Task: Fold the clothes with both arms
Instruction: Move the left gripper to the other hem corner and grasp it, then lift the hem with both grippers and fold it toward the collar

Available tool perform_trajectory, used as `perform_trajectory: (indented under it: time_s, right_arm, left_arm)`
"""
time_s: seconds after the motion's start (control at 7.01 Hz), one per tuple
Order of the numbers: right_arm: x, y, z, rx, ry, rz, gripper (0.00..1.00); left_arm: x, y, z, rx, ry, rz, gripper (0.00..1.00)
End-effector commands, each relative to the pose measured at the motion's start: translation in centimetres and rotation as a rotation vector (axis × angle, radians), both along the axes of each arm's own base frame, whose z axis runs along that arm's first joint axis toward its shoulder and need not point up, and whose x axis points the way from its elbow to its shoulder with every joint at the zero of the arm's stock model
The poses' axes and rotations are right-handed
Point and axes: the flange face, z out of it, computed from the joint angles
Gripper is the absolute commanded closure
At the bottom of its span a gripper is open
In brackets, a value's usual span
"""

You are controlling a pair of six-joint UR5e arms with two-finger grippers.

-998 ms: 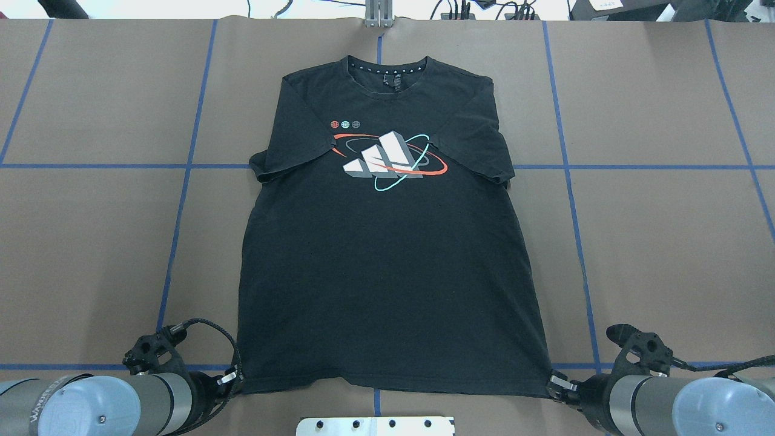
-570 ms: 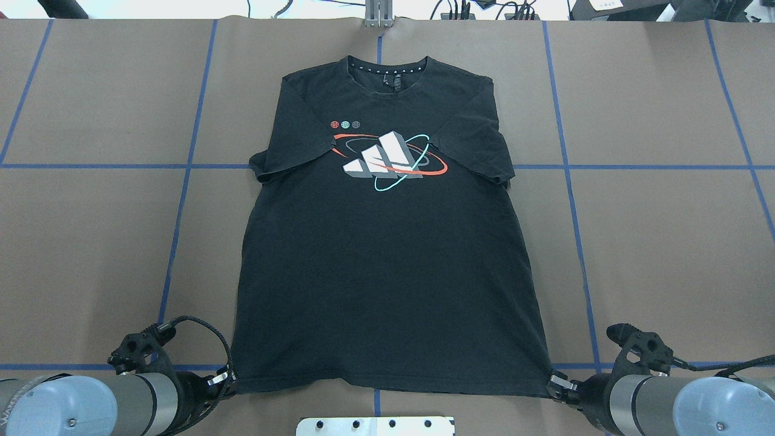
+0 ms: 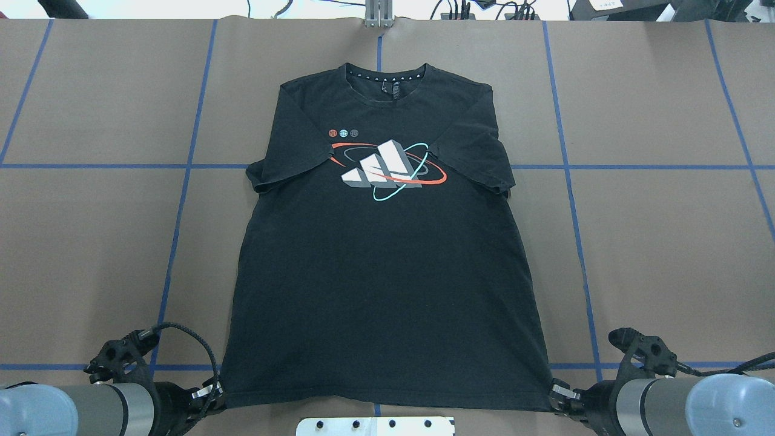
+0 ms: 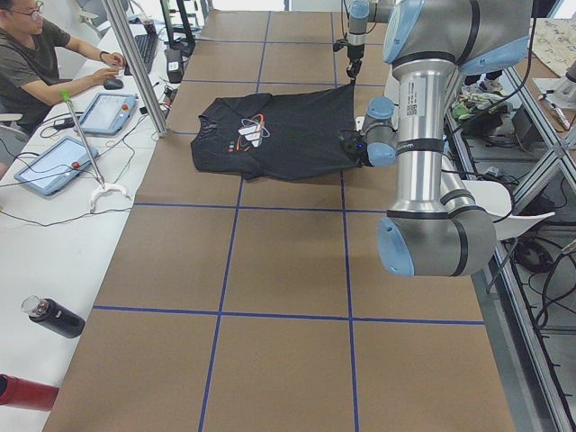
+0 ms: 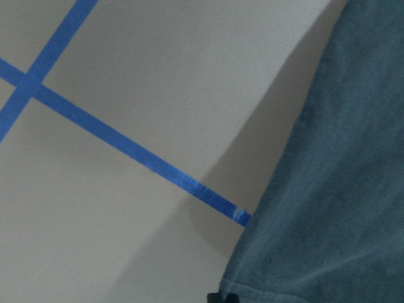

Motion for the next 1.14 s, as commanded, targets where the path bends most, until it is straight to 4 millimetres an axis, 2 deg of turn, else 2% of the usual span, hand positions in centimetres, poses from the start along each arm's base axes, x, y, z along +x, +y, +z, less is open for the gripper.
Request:
perform_trajectory:
  time_s: [0.0, 0.14, 0.29, 0.57, 0.71, 0.86, 1.0]
  right_arm:
    - [2.3, 0.8, -1.2, -0.052, -0.021, -0.077, 1.00]
    - [2.8, -0.5, -1.4, -0.054, -0.027, -0.040, 1.00]
    - [3.8, -2.9, -1.4, -0.056, -0.029, 0.025, 1.00]
    - [7.9, -8.7, -2.7, -0.174, -0.087, 0.073, 1.00]
    - [8.5, -12.7, -3.6, -0.199, -0.110, 0.138, 1.00]
    - [7.8, -16.5, -5.3, -0.221, -0.087, 0.201, 1.00]
    - [7.2, -20.0, -7.4, -0.224, -0.050, 0.249, 1.00]
  left_arm:
    - [-1.7, 0.4, -2.0, -0.043, 0.041, 0.024, 1.00]
    - [-3.3, 0.2, -4.0, -0.057, 0.087, 0.039, 1.00]
    - [-4.4, -2.0, -5.2, -0.071, 0.121, 0.010, 1.00]
    - [-7.6, -8.3, -8.3, -0.048, 0.212, -0.088, 1.00]
    - [-8.7, -10.9, -9.3, -0.019, 0.235, -0.151, 1.00]
    - [-10.1, -14.2, -9.6, 0.029, 0.238, -0.195, 1.00]
    - [-9.4, -18.4, -8.9, 0.026, 0.215, -0.234, 1.00]
